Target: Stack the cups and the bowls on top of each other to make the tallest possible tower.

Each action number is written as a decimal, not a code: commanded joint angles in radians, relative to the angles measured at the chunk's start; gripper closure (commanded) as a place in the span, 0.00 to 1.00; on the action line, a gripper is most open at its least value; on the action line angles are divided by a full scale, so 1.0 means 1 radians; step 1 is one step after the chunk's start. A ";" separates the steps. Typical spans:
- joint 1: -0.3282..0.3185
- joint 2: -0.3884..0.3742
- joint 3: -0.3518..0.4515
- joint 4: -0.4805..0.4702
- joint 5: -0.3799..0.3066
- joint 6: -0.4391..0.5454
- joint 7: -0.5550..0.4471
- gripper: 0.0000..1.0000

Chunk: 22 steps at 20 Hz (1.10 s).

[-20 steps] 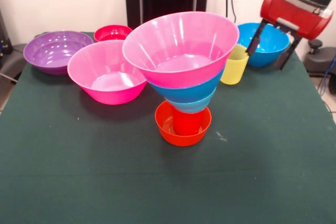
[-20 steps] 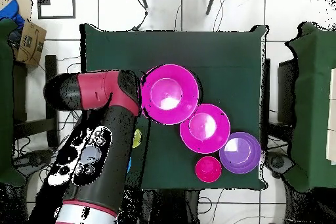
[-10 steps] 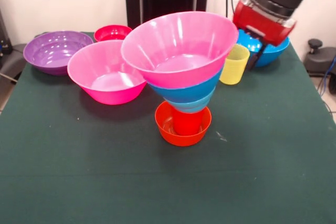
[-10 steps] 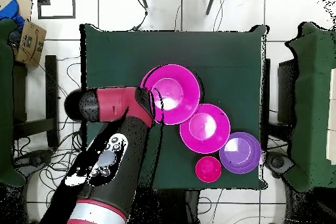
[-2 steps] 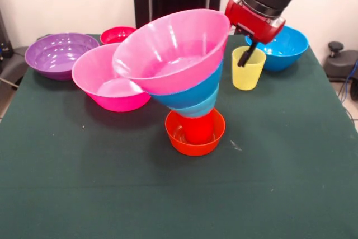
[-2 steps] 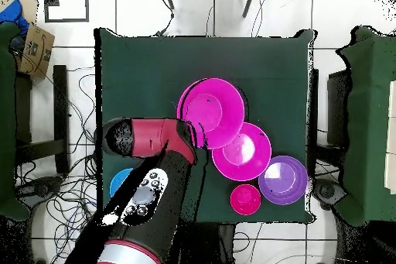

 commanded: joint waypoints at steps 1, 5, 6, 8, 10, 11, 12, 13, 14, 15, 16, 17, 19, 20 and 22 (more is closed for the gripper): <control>-0.024 -0.019 0.173 0.074 0.062 0.034 0.081 0.00; -0.056 -0.028 0.229 0.085 0.098 0.036 0.059 0.00; -0.064 -0.025 0.239 0.084 0.103 0.035 0.056 0.00; -0.081 -0.026 0.265 0.092 0.118 0.027 0.045 0.00; -0.092 -0.034 0.283 0.093 0.132 0.045 0.041 0.00; -0.082 -0.040 0.267 0.075 0.121 0.077 0.043 0.00; -0.080 -0.046 0.258 0.062 0.113 0.102 0.041 0.00; -0.079 -0.055 0.248 0.049 0.102 0.130 0.035 0.00; -0.077 -0.064 0.238 0.035 0.091 0.159 0.028 0.00; -0.071 -0.075 0.223 0.012 0.078 0.180 0.029 0.00; -0.062 -0.092 0.203 -0.019 0.065 0.227 0.029 0.00; -0.054 -0.110 0.182 -0.051 0.052 0.274 0.028 0.00; -0.063 -0.109 0.176 -0.064 0.029 0.219 -0.003 0.00; -0.072 -0.096 0.180 -0.064 0.017 0.181 -0.019 0.00; -0.107 -0.081 0.217 -0.050 0.021 0.119 -0.053 0.00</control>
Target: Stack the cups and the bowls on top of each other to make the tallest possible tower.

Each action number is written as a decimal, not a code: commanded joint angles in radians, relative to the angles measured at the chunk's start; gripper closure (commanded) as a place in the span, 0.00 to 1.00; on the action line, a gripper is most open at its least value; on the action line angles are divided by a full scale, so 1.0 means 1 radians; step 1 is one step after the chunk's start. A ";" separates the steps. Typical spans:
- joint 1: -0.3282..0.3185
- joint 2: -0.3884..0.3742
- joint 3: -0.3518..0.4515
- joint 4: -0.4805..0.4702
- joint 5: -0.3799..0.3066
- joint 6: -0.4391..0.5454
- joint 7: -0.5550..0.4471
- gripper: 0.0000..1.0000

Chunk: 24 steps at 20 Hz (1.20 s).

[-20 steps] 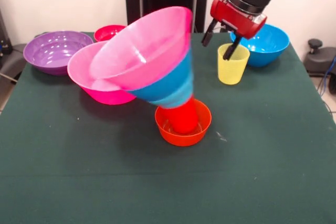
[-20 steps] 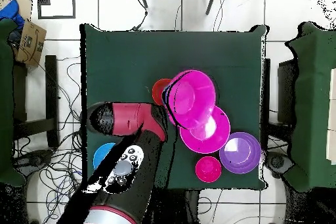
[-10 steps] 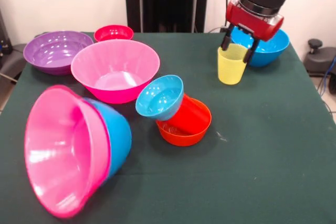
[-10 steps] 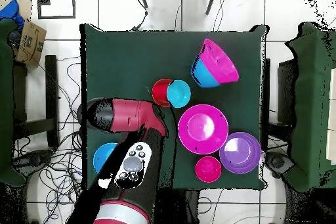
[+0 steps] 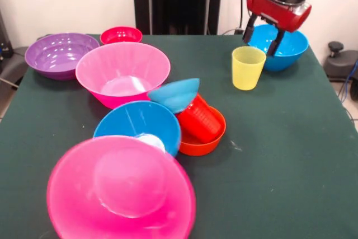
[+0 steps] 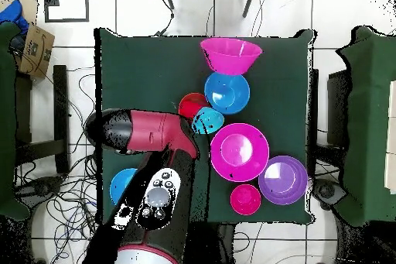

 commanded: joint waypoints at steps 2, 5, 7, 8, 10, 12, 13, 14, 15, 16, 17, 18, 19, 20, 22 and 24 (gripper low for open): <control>-0.059 0.012 0.120 -0.054 -0.066 -0.022 -0.073 0.00; -0.080 0.026 0.137 -0.052 -0.078 -0.071 -0.093 0.00; -0.103 0.033 0.163 -0.048 -0.082 -0.097 -0.120 0.00; -0.110 0.036 0.170 -0.044 -0.085 -0.107 -0.124 0.00; -0.124 0.035 0.186 -0.037 -0.092 -0.120 -0.137 0.00; -0.140 0.035 0.203 -0.033 -0.099 -0.126 -0.149 0.00; -0.150 0.034 0.214 -0.027 -0.102 -0.134 -0.159 0.00; -0.156 0.036 0.221 -0.027 -0.107 -0.138 -0.159 0.00; -0.166 0.035 0.233 -0.021 -0.111 -0.146 -0.167 0.00; -0.174 0.034 0.241 -0.017 -0.117 -0.149 -0.169 0.00; -0.183 0.033 0.254 -0.011 -0.124 -0.155 -0.169 0.00; -0.185 0.036 0.258 -0.013 -0.127 -0.155 -0.169 0.00; -0.194 0.034 0.267 -0.007 -0.132 -0.162 -0.172 0.00; -0.201 0.033 0.275 -0.003 -0.139 -0.164 -0.171 0.00; -0.204 0.035 0.286 -0.009 -0.148 -0.159 -0.162 0.00; -0.208 0.037 0.292 -0.015 -0.159 -0.154 -0.152 0.00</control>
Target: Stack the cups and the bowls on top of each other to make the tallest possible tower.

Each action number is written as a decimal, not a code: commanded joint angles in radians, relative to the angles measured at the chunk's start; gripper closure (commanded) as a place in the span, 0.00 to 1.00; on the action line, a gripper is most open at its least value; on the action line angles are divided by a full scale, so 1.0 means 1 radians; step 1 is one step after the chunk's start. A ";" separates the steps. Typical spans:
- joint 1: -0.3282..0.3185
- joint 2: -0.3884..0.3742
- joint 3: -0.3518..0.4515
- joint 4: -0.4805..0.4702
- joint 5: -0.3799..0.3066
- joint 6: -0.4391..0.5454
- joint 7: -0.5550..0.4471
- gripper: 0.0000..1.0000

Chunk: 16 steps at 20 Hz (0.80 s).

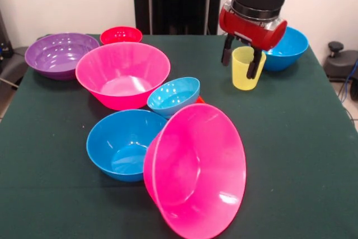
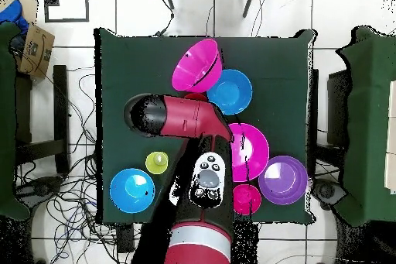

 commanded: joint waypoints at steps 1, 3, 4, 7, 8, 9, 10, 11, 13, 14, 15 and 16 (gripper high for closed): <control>-0.026 0.042 0.165 0.011 -0.104 -0.043 -0.148 0.00; -0.030 0.044 0.172 0.009 -0.113 -0.044 -0.143 0.00; -0.029 0.044 0.174 0.007 -0.115 -0.043 -0.139 0.00; -0.021 0.046 0.164 -0.003 -0.144 -0.046 -0.130 0.00; -0.013 0.045 0.156 -0.013 -0.154 -0.044 -0.125 0.00; -0.006 0.046 0.145 -0.022 -0.171 -0.052 -0.121 0.00; -0.005 0.046 0.142 -0.024 -0.178 -0.055 -0.116 0.00; 0.000 0.044 0.136 -0.031 -0.186 -0.054 -0.109 0.00; 0.017 0.041 0.116 -0.045 -0.207 -0.051 -0.092 0.00; 0.019 0.039 0.112 -0.049 -0.215 -0.051 -0.087 0.00; 0.023 0.039 0.109 -0.054 -0.220 -0.046 -0.078 0.00; 0.028 0.038 0.105 -0.059 -0.225 -0.042 -0.068 0.00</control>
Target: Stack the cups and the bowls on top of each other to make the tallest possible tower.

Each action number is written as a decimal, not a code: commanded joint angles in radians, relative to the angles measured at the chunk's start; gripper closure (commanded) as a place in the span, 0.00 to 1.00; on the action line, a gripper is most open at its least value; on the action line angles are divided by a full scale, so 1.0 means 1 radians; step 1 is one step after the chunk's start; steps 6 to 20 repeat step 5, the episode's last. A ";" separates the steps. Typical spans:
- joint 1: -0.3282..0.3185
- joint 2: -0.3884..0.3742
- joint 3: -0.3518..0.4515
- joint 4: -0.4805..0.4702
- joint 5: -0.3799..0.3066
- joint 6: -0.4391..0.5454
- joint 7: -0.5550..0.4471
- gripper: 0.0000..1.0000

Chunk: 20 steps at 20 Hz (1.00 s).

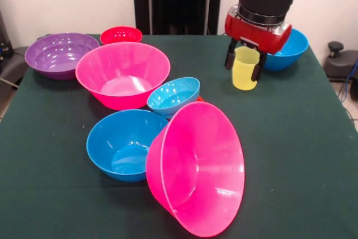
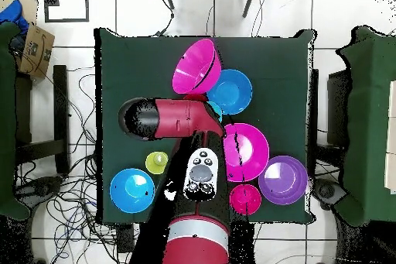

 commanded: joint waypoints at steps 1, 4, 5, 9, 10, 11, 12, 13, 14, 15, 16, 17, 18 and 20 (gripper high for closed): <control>0.035 0.037 0.056 -0.060 -0.116 -0.035 -0.058 0.00; 0.038 0.044 0.060 -0.066 -0.119 -0.046 -0.038 0.00; 0.036 0.044 0.062 -0.069 -0.120 -0.047 -0.035 0.00; 0.036 0.044 0.062 -0.069 -0.120 -0.047 -0.035 0.00; 0.036 0.044 0.062 -0.069 -0.120 -0.047 -0.035 0.00; 0.036 0.044 0.062 -0.069 -0.120 -0.047 -0.035 0.00; 0.036 0.044 0.062 -0.069 -0.120 -0.047 -0.035 0.00; 0.036 0.044 0.062 -0.069 -0.120 -0.047 -0.035 0.00; 0.036 0.044 0.062 -0.069 -0.120 -0.047 -0.035 0.00; 0.036 0.044 0.062 -0.069 -0.120 -0.047 -0.035 0.00; 0.036 0.044 0.062 -0.069 -0.120 -0.047 -0.035 0.00; 0.036 0.044 0.062 -0.069 -0.120 -0.047 -0.035 0.00; 0.036 0.044 0.062 -0.069 -0.120 -0.047 -0.035 0.00; 0.036 0.044 0.062 -0.069 -0.120 -0.047 -0.035 0.00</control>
